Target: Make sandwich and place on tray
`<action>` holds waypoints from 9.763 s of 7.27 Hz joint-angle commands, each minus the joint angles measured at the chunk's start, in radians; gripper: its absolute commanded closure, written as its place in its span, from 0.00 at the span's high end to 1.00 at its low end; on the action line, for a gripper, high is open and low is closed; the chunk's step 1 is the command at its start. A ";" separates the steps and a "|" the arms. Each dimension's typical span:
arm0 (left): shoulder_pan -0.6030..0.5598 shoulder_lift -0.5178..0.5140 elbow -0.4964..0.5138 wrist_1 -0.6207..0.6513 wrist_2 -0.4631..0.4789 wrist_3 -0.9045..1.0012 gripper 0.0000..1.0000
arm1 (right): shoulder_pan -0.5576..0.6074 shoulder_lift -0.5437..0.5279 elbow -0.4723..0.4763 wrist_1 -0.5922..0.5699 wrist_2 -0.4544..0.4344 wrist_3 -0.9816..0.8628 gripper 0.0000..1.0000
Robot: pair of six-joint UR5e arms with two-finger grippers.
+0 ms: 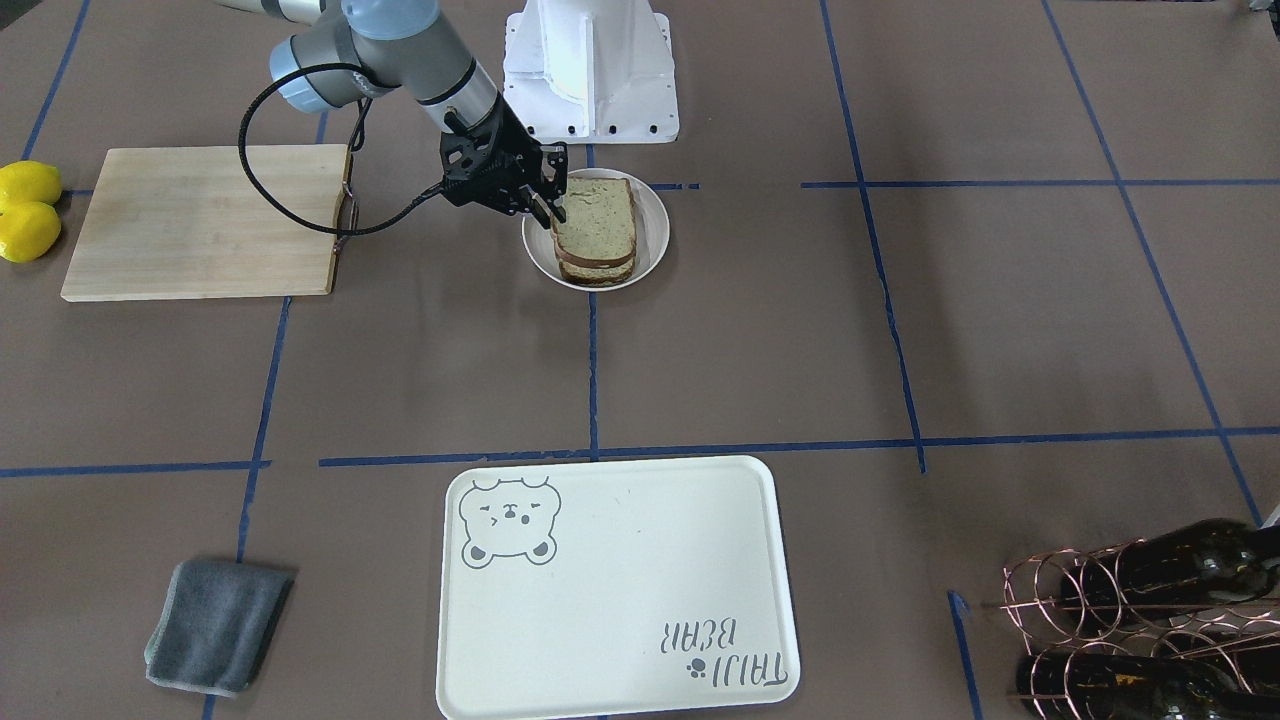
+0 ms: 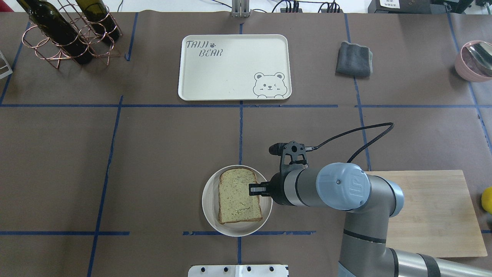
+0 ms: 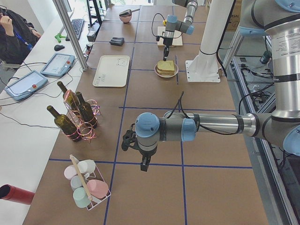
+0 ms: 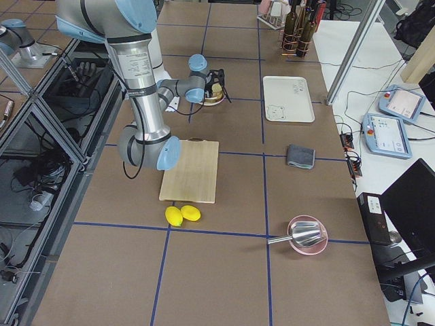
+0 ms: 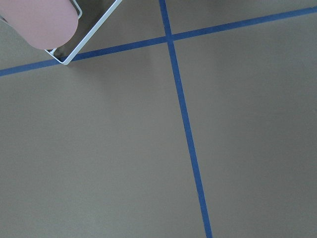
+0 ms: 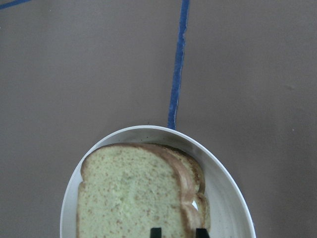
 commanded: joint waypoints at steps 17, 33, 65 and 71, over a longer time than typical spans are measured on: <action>0.363 -0.187 -0.043 -0.542 -0.095 -0.561 1.00 | 1.206 -0.555 -0.018 -0.639 0.610 -1.638 1.00; 1.318 -0.575 0.027 -0.618 0.634 -1.680 0.52 | 1.206 -0.557 -0.020 -0.639 0.613 -1.620 1.00; 0.723 -1.188 0.865 -0.742 0.206 -1.315 1.00 | 1.206 -0.560 -0.017 -0.637 0.612 -1.617 1.00; 0.465 -0.587 0.059 -0.223 0.061 -0.693 1.00 | 1.206 -0.557 -0.018 -0.636 0.609 -1.570 1.00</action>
